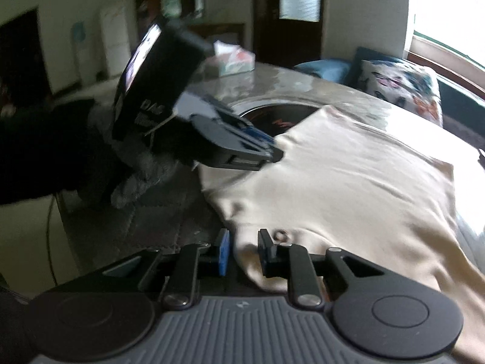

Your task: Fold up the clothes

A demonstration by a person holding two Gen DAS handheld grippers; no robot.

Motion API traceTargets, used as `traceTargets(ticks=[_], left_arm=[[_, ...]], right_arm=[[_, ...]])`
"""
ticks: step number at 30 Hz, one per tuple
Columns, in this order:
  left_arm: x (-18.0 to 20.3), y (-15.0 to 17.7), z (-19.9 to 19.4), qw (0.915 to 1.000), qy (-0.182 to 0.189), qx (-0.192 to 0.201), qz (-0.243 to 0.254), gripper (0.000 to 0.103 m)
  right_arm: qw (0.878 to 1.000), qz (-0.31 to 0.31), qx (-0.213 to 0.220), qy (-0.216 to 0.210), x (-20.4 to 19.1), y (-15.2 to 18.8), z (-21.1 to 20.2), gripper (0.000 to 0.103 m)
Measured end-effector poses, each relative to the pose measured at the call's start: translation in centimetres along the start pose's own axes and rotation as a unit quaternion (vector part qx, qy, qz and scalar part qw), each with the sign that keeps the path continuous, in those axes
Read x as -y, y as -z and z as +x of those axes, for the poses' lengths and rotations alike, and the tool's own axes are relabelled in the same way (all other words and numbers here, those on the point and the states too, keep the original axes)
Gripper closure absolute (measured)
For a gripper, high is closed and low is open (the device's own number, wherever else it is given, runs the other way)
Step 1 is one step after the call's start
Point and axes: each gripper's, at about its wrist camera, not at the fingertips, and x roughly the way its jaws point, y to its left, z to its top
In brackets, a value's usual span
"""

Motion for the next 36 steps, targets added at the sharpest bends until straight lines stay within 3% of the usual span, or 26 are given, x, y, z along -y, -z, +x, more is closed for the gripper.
traceTargets(ticks=[1, 5, 9, 15, 17, 22, 27, 28, 30, 36], left_arm=[[0.2, -0.3, -0.2, 1.0000, 0.000, 0.004, -0.002, 0.052], [1.8, -1.6, -0.8, 0.9997, 0.013, 0.019, 0.001, 0.050], [4.8, -2.8, -0.6, 0.9985, 0.047, 0.027, 0.013, 0.050], [10.0, -3.4, 0.6, 0.9938, 0.099, 0.014, 0.048, 0.050], [11.2, -3.1, 0.8, 0.9916, 0.116, 0.009, 0.058, 0.050], [12.9, -2.6, 0.7, 0.9881, 0.135, 0.000, 0.074, 0.049], [13.8, -2.4, 0.6, 0.9857, 0.143, 0.001, 0.089, 0.048], [13.9, -2.4, 0.6, 0.9853, 0.144, 0.000, 0.092, 0.048], [14.3, -2.3, 0.6, 0.9842, 0.146, 0.000, 0.100, 0.048], [15.2, -2.1, 0.4, 0.9787, 0.157, 0.006, 0.132, 0.048]], right_arm=[[1.000, 0.014, 0.006, 0.001, 0.5, 0.2, -0.8, 0.080], [0.994, 0.094, 0.032, 0.052, 4.8, 1.8, -4.7, 0.074], [0.977, 0.156, 0.038, 0.138, 9.3, 4.2, -7.8, 0.074], [0.920, 0.258, 0.028, 0.293, 16.8, 9.8, -12.1, 0.074], [0.900, 0.292, 0.033, 0.323, 18.5, 11.5, -13.3, 0.074], [0.871, 0.347, 0.034, 0.346, 21.1, 14.4, -14.2, 0.067], [0.874, 0.351, 0.038, 0.333, 21.8, 15.0, -13.4, 0.070], [0.875, 0.348, 0.038, 0.334, 21.9, 14.9, -13.3, 0.082], [0.877, 0.342, 0.035, 0.336, 22.4, 14.5, -13.1, 0.094], [0.885, 0.291, 0.036, 0.361, 24.7, 11.7, -12.9, 0.095]])
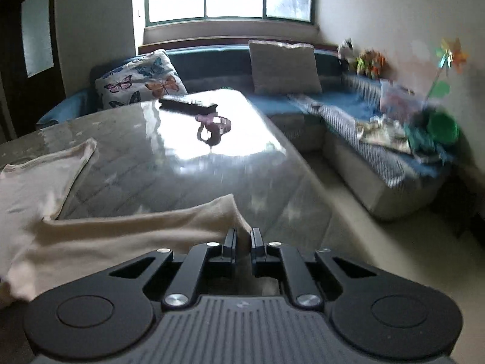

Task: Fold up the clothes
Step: 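Grasp the sweatshirt sleeve cuff with the right gripper and lift it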

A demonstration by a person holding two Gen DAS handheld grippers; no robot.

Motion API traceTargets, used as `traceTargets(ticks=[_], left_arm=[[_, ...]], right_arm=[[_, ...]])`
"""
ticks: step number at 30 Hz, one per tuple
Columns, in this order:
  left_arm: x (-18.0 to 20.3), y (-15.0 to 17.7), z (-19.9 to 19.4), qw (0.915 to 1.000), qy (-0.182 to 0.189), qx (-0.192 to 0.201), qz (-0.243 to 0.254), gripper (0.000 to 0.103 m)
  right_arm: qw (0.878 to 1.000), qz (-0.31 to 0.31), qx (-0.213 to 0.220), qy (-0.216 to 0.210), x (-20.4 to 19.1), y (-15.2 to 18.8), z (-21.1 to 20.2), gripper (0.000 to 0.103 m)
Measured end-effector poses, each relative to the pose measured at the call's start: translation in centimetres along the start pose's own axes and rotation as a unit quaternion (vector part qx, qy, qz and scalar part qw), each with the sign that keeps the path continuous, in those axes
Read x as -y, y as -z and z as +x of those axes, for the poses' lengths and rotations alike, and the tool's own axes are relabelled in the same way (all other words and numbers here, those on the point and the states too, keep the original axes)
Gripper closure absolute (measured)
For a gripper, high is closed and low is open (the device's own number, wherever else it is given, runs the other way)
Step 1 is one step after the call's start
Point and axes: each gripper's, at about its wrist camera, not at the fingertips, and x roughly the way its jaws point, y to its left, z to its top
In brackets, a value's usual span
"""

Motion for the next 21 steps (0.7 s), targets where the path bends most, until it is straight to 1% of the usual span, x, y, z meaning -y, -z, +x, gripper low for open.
traceTargets(ticks=[2, 3, 7, 9, 10, 12, 14, 15, 16, 19, 21], left_arm=[[0.3, 0.0, 0.0, 0.9999, 0.000, 0.002, 0.011, 0.048], [0.4, 0.0, 0.0, 0.9998, 0.000, 0.003, 0.017, 0.048], [0.5, 0.0, 0.2, 0.9997, 0.002, 0.004, 0.024, 0.048], [0.5, 0.0, 0.2, 0.9997, 0.003, 0.005, 0.026, 0.048], [0.5, -0.1, 0.2, 0.9996, 0.004, 0.005, 0.026, 0.048], [0.6, 0.0, 0.1, 0.9996, 0.004, 0.005, 0.028, 0.048], [0.6, -0.1, 0.1, 0.9996, 0.003, 0.006, 0.027, 0.047], [0.6, -0.1, 0.1, 0.9996, 0.002, 0.006, 0.027, 0.047], [0.6, -0.1, 0.1, 0.9996, 0.001, 0.006, 0.026, 0.047], [0.7, 0.0, 0.1, 0.9996, 0.000, 0.007, 0.026, 0.046], [0.7, -0.1, 0.1, 0.9996, -0.001, 0.007, 0.028, 0.046]], right_arm=[[1.000, -0.007, 0.006, 0.004, -0.1, -1.1, 0.9, 0.095], [1.000, -0.010, 0.007, 0.006, -0.2, -1.6, 1.5, 0.097], [1.000, -0.009, -0.015, 0.014, -0.4, -1.8, 4.5, 0.097], [1.000, -0.012, -0.017, 0.019, -0.6, -1.4, 5.1, 0.097], [1.000, -0.013, -0.018, 0.022, -0.7, -1.3, 5.3, 0.095], [0.999, -0.014, -0.011, 0.034, -0.8, -1.5, 4.6, 0.091], [0.999, -0.013, -0.001, 0.041, -1.0, -1.7, 3.5, 0.090], [0.999, -0.013, 0.006, 0.033, -1.2, -1.8, 2.8, 0.087], [1.000, -0.011, 0.011, 0.019, -1.5, -1.8, 2.0, 0.086], [0.998, -0.029, 0.014, -0.045, -4.0, -1.1, 0.0, 0.083], [0.995, -0.048, 0.009, -0.089, -5.8, -0.5, -0.7, 0.081]])
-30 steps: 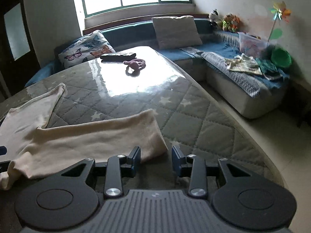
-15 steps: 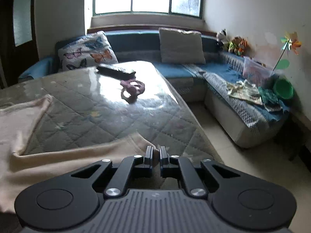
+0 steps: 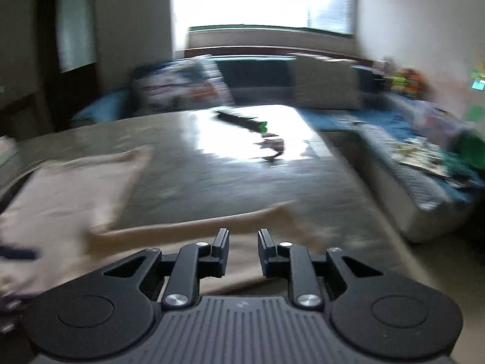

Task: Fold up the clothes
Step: 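Grasp the sweatshirt sleeve cuff with the right gripper and lift it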

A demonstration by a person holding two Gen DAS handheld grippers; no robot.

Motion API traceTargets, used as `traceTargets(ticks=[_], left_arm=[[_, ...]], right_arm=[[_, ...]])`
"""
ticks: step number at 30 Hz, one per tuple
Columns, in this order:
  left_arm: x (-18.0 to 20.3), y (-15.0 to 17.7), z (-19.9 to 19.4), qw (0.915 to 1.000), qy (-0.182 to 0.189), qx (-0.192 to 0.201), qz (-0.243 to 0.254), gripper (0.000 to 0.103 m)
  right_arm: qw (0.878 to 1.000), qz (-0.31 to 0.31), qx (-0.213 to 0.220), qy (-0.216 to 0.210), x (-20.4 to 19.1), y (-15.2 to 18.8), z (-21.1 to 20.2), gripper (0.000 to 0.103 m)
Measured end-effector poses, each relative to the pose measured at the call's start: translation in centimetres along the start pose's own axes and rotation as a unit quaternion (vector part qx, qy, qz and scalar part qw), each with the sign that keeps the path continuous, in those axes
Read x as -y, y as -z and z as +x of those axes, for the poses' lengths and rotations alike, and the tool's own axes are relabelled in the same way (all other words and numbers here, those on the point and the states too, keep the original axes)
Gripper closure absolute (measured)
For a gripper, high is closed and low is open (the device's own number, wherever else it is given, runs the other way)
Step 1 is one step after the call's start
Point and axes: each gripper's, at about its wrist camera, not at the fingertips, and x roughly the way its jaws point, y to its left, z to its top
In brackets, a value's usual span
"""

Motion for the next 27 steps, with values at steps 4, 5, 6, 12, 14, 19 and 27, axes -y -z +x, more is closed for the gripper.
traceTargets(ticks=[4, 5, 6, 12, 14, 19, 27], left_arm=[[0.0, 0.0, 0.0, 1.0000, 0.000, 0.000, 0.000, 0.046], [0.0, 0.0, 0.0, 1.0000, 0.000, -0.001, -0.002, 0.046], [0.0, 0.1, -0.1, 1.0000, 0.000, -0.001, -0.003, 0.046], [-0.2, 0.1, 0.1, 1.0000, 0.003, 0.000, -0.002, 0.046], [-0.3, 0.1, 0.1, 1.0000, 0.003, 0.000, -0.003, 0.045], [-0.3, 0.2, 0.1, 1.0000, 0.000, 0.001, -0.007, 0.041], [-1.1, -0.3, -0.8, 0.9995, -0.010, 0.015, -0.026, 0.024]], right_arm=[[0.999, -0.029, -0.007, -0.027, -2.1, -0.2, 1.5, 0.073], [0.999, -0.029, -0.010, -0.028, -2.2, -0.5, 2.3, 0.073], [0.999, -0.030, -0.013, -0.028, -2.2, -0.7, 3.0, 0.073], [0.999, -0.015, -0.031, 0.004, -0.3, -1.6, 7.0, 0.071], [0.999, -0.001, -0.027, 0.017, 0.8, -1.7, 7.3, 0.067], [0.998, 0.037, -0.015, 0.053, 3.6, -1.7, 6.4, 0.064], [0.993, 0.089, -0.008, 0.072, 6.6, 0.1, 2.8, 0.054]])
